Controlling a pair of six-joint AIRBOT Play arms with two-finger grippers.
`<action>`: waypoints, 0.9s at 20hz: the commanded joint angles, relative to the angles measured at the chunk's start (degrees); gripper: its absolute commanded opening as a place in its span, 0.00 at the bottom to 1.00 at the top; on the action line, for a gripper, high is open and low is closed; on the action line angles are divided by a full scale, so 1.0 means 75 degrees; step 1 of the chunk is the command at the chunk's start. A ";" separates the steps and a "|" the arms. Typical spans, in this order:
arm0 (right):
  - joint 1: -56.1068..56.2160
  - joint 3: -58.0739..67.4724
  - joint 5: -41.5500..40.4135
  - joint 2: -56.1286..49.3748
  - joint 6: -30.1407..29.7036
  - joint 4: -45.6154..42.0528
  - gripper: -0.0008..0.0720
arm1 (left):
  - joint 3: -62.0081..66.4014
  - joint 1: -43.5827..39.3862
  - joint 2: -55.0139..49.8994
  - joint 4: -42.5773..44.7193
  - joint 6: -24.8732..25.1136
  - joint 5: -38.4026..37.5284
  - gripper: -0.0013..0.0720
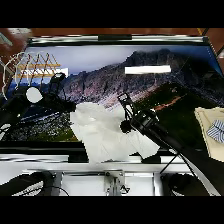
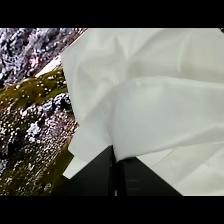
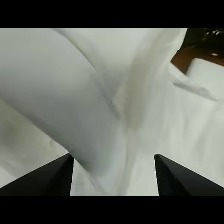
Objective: Fold the shirts.
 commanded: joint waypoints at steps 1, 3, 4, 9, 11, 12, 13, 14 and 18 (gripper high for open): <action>-0.0329 -0.0044 -0.0452 -0.0367 -0.1285 0.1871 0.85 | 0.0000 0.0009 -0.0006 -0.0044 0.0067 0.0032 0.08; -0.0332 -0.0044 -0.0396 -0.0452 -0.1629 0.1973 0.85 | 0.0000 0.0009 -0.0006 -0.0041 0.0067 0.0055 0.08; -0.0370 -0.0044 -0.0382 -0.0487 -0.1600 0.1816 0.85 | 0.0000 0.0009 -0.0006 -0.0041 0.0067 0.0052 0.08; -0.0525 -0.0044 -0.0350 -0.0618 -0.0804 0.0973 0.15 | 0.0000 0.0009 -0.0003 -0.0041 0.0067 0.0029 0.08; -0.0545 0.0015 -0.0274 -0.0577 -0.0731 0.0781 0.11 | 0.0003 0.0009 -0.0003 -0.0038 0.0073 0.0035 0.08; -0.0545 0.0163 -0.0160 -0.0504 -0.0734 0.0656 0.11 | 0.0026 0.0006 0.0000 -0.0044 0.0224 0.0038 0.08; -0.0545 0.0376 -0.0119 -0.0361 -0.0752 0.0530 0.11 | 0.0099 0.0006 0.0009 -0.0044 0.0428 0.0023 0.08; -0.0545 0.0644 -0.0134 -0.0143 -0.0766 0.0402 0.11 | 0.0265 0.0009 0.0035 -0.0041 0.0449 0.0020 0.08; -0.0589 0.2544 0.0213 0.0921 0.0006 -0.0632 0.11 | 0.1923 -0.0003 0.0402 -0.0192 0.0446 -0.0414 0.08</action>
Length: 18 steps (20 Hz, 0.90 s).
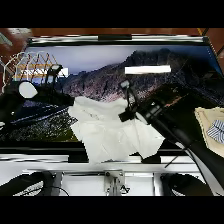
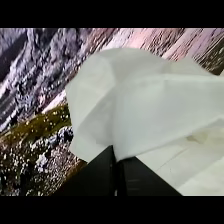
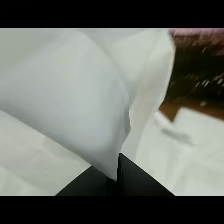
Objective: Fold the shirts.
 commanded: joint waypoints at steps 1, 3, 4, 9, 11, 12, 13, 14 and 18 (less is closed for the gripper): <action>-0.0082 0.1638 0.0589 0.0758 0.0903 -0.0851 0.11 | 0.1492 -0.0050 0.0358 -0.0408 0.0096 -0.0510 0.08; -0.0242 0.2471 0.1291 0.0918 0.1422 -0.0723 0.11 | 0.2308 -0.0297 0.0711 -0.0737 0.0099 -0.0629 0.08; -0.0297 0.2763 0.1687 0.0921 0.1504 -0.0568 0.11 | 0.2570 -0.0498 0.0877 -0.0729 0.0096 -0.0629 0.08; -0.0329 0.3212 0.3203 0.0903 0.1437 0.0096 0.11 | 0.2521 -0.0758 0.1035 0.0052 -0.0353 -0.1716 0.08; -0.0329 0.3212 0.3920 0.0796 0.1204 0.0367 0.11 | 0.2142 -0.0755 0.1014 0.0743 -0.0799 -0.1955 0.08; -0.0329 0.3209 0.4342 0.0691 0.1081 0.0475 0.11 | 0.1953 -0.0755 0.1003 0.0833 -0.0985 -0.1961 0.08; -0.0329 0.3209 0.4701 0.0530 0.0927 0.0597 0.11 | 0.1775 -0.0758 0.0968 0.0810 -0.1087 -0.1967 0.08; -0.0329 0.3209 0.4838 0.0364 0.0784 0.0752 0.11 | 0.1626 -0.0761 0.0924 0.0702 -0.1081 -0.1970 0.08; -0.0329 0.3212 0.4730 -0.0548 0.0108 0.1947 0.11 | 0.1381 -0.0749 0.0632 0.0557 -0.1075 -0.2008 0.10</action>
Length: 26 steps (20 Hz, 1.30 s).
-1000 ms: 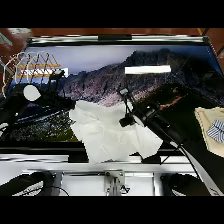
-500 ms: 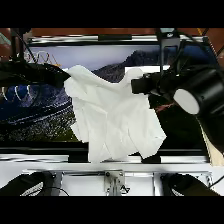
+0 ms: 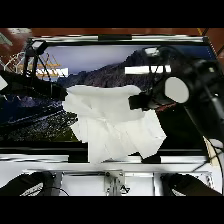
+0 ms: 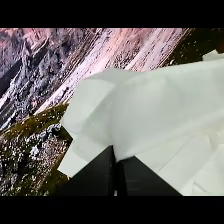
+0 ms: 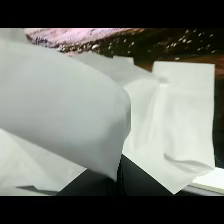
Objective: Fold the shirts.
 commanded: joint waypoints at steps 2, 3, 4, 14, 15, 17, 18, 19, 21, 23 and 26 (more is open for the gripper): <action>0.0006 0.0023 0.0274 -0.0848 -0.0551 0.1037 0.11 | -0.0178 0.0050 -0.0198 0.0009 -0.0079 -0.0128 0.15; 0.0006 0.0023 0.0233 -0.0927 -0.0554 0.1035 0.11 | -0.0178 0.0099 -0.0189 0.0009 0.0006 -0.0157 0.25; 0.0006 0.0023 0.0137 -0.0947 -0.0551 0.1035 0.11 | -0.0172 0.0166 -0.0189 0.0015 0.0064 -0.0213 0.36; 0.0006 0.0023 -0.0536 -0.0947 -0.0347 0.1303 0.11 | -0.0166 0.1982 -0.0198 0.0487 0.1099 -0.0326 0.66; 0.0006 0.0023 -0.0565 -0.0947 -0.0344 0.1303 0.11 | -0.0166 0.2221 -0.0198 0.0402 0.1096 -0.0411 0.69; 0.0006 0.0023 -0.0632 -0.0947 -0.0335 0.1297 0.11 | -0.0172 0.2416 -0.0198 -0.0044 0.1250 -0.0810 0.73; 0.0006 0.0023 -0.0667 -0.0947 -0.0332 0.1288 0.11 | -0.0233 0.2398 -0.0198 -0.0271 0.1413 -0.1061 0.73; 0.0006 0.0023 -0.0694 -0.0947 -0.0303 0.1268 0.11 | -0.0402 0.2349 -0.0175 -0.0358 0.1411 -0.1186 0.73; 0.0006 0.0023 -0.0737 -0.0947 -0.0219 0.1230 0.11 | -0.1265 0.2183 -0.0047 -0.0405 0.1440 -0.1096 0.73; 0.0006 0.0023 -0.0734 -0.0947 -0.0219 0.1230 0.11 | -0.2576 0.1877 0.0207 -0.0405 0.1448 -0.0758 0.73; 0.0006 0.0023 -0.0743 -0.0947 -0.0221 0.1221 0.11 | -0.4290 0.1067 0.0787 -0.1020 0.1670 0.0137 0.73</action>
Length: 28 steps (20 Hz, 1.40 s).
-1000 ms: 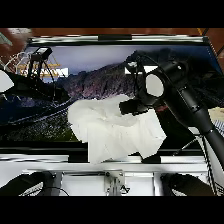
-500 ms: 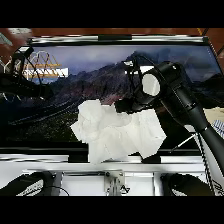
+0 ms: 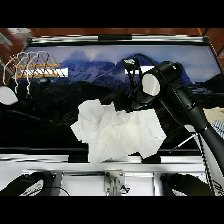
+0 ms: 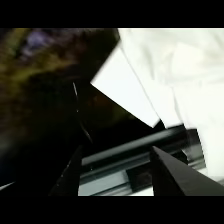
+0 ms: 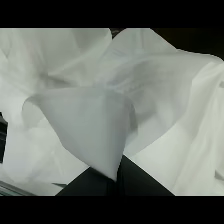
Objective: Fold the shirts.
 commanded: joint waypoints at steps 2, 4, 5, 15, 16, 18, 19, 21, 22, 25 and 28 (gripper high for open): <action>0.0006 0.0006 -0.0032 -0.0006 0.0023 -0.0085 0.11 | -0.2148 -0.1472 0.0755 -0.1032 0.0315 0.1702 0.73; 0.0006 0.0006 -0.0041 -0.0006 0.0023 -0.0099 0.11 | -0.2600 -0.2387 0.0746 -0.0839 0.0117 0.2789 0.74; 0.0006 0.0006 -0.0044 -0.0006 0.0023 -0.0099 0.11 | -0.2748 -0.2763 0.0673 -0.0851 -0.0047 0.3182 0.75; 0.0006 0.0003 -0.0044 -0.0006 0.0020 -0.0096 0.11 | -0.2932 -0.4482 -0.0338 -0.0166 -0.0498 0.5863 0.74; 0.0006 0.0006 -0.0044 -0.0006 0.0020 -0.0096 0.11 | -0.2932 -0.4482 -0.0428 -0.0146 -0.0501 0.6024 0.74; 0.0006 0.0006 -0.0038 -0.0006 0.0023 -0.0093 0.11 | -0.2908 -0.4459 -0.0475 -0.0003 -0.0498 0.6181 0.49; 0.0006 0.0006 -0.0026 -0.0006 0.0020 -0.0093 0.12 | -0.2836 -0.4421 -0.0463 0.0157 -0.0498 0.6100 0.31; 0.0006 0.0006 0.0023 -0.0006 0.0020 -0.0093 0.11 | -0.2500 -0.4243 -0.0420 0.0761 -0.0504 0.5636 0.19; 0.0006 0.0003 0.0052 -0.0006 0.0020 -0.0099 0.11 | -0.2250 -0.4112 -0.0373 0.1099 -0.0495 0.5298 0.11; 0.0006 0.0006 0.0058 -0.0006 0.0020 -0.0102 0.12 | -0.1480 -0.3716 -0.0143 0.1979 -0.0490 0.4645 0.08; 0.0015 0.0006 0.0026 -0.0006 0.0023 -0.0038 0.11 | -0.0930 -0.3346 -0.0122 0.2142 -0.0382 0.5120 0.08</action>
